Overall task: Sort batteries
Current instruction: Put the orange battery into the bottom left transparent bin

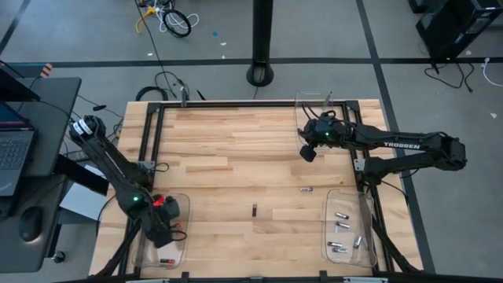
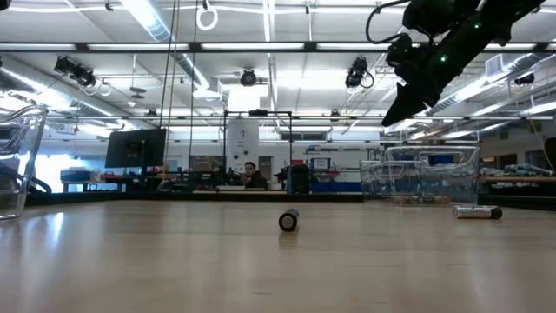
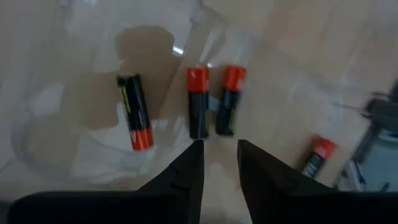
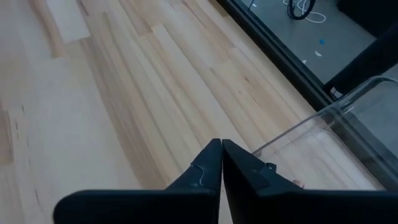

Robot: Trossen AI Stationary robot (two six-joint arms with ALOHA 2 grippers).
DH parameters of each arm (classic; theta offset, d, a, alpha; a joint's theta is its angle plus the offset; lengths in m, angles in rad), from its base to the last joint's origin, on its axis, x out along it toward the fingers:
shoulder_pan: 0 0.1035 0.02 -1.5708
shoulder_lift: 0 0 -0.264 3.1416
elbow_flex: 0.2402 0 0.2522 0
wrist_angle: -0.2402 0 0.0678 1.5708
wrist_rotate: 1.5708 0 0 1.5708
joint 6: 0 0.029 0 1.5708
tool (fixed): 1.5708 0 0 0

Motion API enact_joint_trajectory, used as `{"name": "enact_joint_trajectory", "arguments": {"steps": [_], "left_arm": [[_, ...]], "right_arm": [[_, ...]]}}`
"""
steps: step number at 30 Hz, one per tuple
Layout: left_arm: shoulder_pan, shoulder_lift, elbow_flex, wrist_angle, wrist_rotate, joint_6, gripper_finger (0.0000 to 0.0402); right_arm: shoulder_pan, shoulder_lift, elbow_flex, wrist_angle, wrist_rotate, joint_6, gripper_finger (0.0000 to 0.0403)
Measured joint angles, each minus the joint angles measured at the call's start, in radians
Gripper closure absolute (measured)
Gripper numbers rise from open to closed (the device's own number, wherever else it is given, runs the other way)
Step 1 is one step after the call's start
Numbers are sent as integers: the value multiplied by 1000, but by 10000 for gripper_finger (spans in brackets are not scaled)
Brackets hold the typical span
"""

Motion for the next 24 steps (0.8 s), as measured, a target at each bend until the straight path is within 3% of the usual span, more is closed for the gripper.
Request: {"name": "enact_joint_trajectory", "arguments": {"steps": [6, 11, 13, 17, 24], "left_arm": [[14, -6, 94, -113, 28, 7, 311], [88, -55, 106, -63, -58, 92, 371], [128, -81, 106, -42, -123, 180, 392], [234, -119, 106, 66, -200, 422, 392], [447, -134, 106, 293, -180, 921, 397]], "right_arm": [[0, 0, 0, 1, 1, -5, 389], [0, 0, 0, 8, 8, -6, 386], [0, 0, 0, 8, 9, -7, 380], [0, 0, 0, 8, 10, -20, 376], [0, 0, 0, 94, 11, -106, 390]]}}
